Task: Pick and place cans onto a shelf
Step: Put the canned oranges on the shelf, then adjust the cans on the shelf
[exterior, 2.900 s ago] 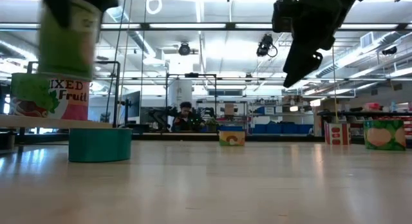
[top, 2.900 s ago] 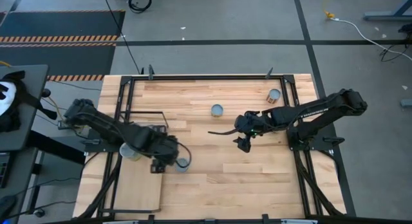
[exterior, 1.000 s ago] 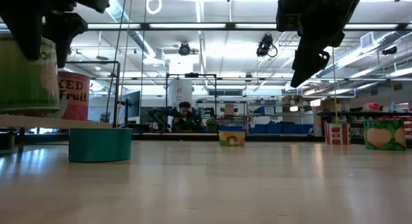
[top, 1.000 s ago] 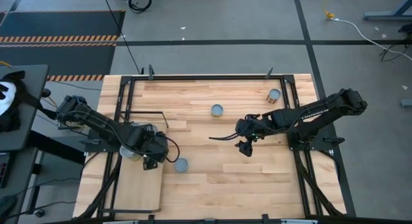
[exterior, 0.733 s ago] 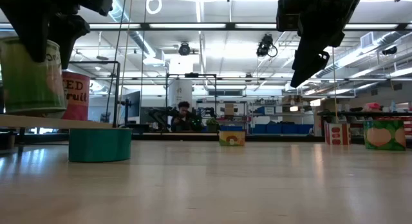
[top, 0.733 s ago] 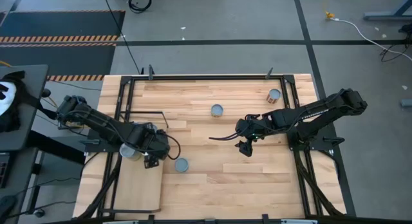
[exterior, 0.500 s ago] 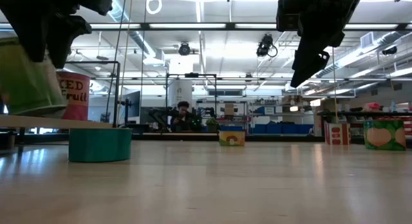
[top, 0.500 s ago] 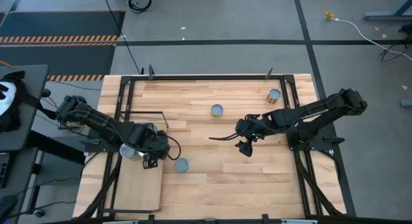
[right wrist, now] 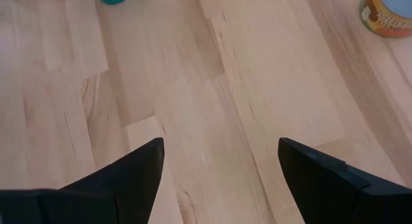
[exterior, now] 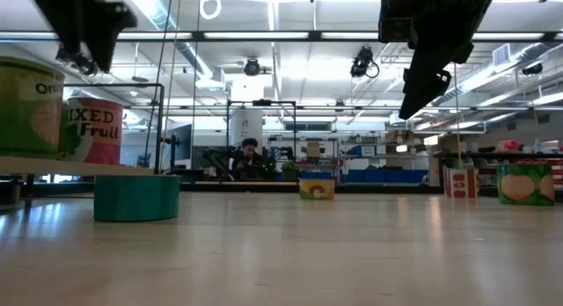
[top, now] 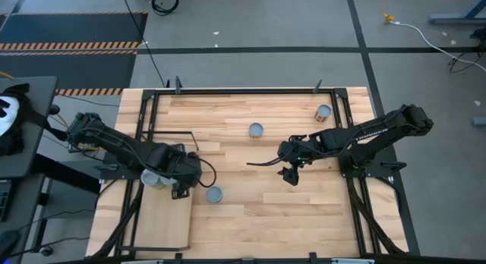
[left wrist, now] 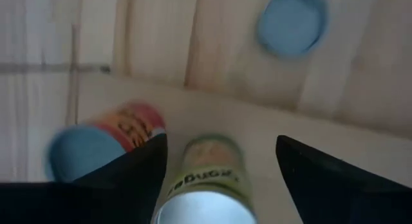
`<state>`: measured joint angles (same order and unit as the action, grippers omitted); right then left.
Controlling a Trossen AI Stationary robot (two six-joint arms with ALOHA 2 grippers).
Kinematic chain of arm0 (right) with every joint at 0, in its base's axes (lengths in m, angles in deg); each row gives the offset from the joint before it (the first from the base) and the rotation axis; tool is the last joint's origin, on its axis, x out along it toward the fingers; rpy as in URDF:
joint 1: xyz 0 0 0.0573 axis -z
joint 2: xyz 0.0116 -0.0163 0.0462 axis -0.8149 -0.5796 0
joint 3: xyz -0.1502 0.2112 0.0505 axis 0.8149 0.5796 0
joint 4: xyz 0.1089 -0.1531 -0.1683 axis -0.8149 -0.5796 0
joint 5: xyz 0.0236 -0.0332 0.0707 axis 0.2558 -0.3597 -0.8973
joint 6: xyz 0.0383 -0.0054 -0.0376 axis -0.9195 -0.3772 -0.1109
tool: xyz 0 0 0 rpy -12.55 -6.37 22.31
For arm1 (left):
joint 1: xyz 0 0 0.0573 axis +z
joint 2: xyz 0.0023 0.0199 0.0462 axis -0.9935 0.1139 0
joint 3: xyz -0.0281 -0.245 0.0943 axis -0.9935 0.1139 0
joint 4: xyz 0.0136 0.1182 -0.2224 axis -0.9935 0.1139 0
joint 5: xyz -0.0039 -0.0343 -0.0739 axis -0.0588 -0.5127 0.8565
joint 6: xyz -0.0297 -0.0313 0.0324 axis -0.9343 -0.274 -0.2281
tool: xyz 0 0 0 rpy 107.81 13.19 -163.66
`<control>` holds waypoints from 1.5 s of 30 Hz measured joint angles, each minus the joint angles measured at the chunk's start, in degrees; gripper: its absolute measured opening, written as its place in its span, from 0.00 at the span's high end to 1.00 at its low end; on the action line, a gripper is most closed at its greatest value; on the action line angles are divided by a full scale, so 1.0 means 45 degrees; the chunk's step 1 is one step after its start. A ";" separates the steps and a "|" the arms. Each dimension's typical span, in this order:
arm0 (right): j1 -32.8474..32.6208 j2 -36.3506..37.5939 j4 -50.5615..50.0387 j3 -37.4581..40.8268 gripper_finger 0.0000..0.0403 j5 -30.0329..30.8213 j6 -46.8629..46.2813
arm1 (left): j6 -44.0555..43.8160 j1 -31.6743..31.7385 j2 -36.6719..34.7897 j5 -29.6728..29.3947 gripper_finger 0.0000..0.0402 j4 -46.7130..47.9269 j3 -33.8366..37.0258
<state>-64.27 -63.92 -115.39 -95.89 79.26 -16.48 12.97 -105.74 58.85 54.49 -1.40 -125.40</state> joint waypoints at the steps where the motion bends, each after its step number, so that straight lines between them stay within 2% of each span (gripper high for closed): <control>1: 0.0001 0.0000 0.0000 0.0000 0.23 0.0000 0.0000 | 0.0137 0.0000 0.0000 -0.0105 0.25 0.0052 -0.0347; 5: 0.0007 0.0000 0.0000 0.0000 0.23 0.0000 0.0000 | 0.0860 0.0000 -0.0016 -0.0463 0.25 0.1562 -0.1354; 9: 0.0013 0.0000 0.0005 0.0000 0.23 -0.0002 -0.0007 | 0.1409 0.0020 -0.0380 -0.0538 0.26 0.3471 -0.1098; 15: 0.0013 0.0000 0.0015 0.0000 0.23 0.0010 -0.0145 | 0.1699 0.0165 -0.0788 -0.0602 0.25 0.3297 0.0102; 23: 0.0013 0.0000 0.0015 0.0000 0.23 0.0015 -0.0146 | 0.1751 0.0173 -0.0685 -0.0803 0.25 0.2020 0.1184; 36: 0.0013 0.0000 0.0107 0.0000 0.23 0.0005 -0.0189 | 0.1225 0.0631 -0.0665 -0.1013 0.25 0.1778 0.1133; 45: 0.0013 0.0000 0.0199 0.0000 0.24 0.0255 0.0786 | 0.1281 0.0631 -0.0636 -0.1002 0.25 0.2353 -0.0084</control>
<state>-64.21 -63.92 -114.50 -95.89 80.41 -12.94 18.73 -102.90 55.99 49.99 9.19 -125.78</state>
